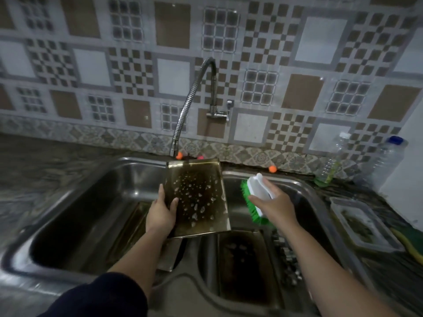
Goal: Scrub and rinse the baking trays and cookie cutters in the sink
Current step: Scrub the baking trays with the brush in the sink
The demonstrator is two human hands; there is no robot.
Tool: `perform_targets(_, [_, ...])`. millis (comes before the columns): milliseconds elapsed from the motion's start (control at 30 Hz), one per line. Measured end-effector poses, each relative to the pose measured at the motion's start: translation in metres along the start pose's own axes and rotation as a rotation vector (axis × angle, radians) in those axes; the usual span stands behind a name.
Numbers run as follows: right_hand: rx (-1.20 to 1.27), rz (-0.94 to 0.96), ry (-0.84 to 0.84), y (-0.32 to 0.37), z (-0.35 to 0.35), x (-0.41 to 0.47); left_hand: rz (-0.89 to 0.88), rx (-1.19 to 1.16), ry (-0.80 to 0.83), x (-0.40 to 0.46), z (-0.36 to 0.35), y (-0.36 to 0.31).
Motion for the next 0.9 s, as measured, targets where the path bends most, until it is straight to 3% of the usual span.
perform_targets(400, [0.025, -0.08, -0.039, -0.007, -0.069, -0.006, 0.201, 0.073, 0.172, 0.026, 0.032, 0.122])
perform_targets(900, [-0.037, -0.15, -0.185, -0.028, -0.086, -0.017, 0.263, 0.202, 0.432, 0.057, -0.002, 0.17])
Point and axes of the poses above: each hand's wrist, its own x-axis towards the middle knuckle, its own z-axis out of the back of the hand, y = z × x, the point moved 8 cm from there along x, towards the middle knuckle, and after that the axes turned 14 degrees about y, right-handed, at the moved point
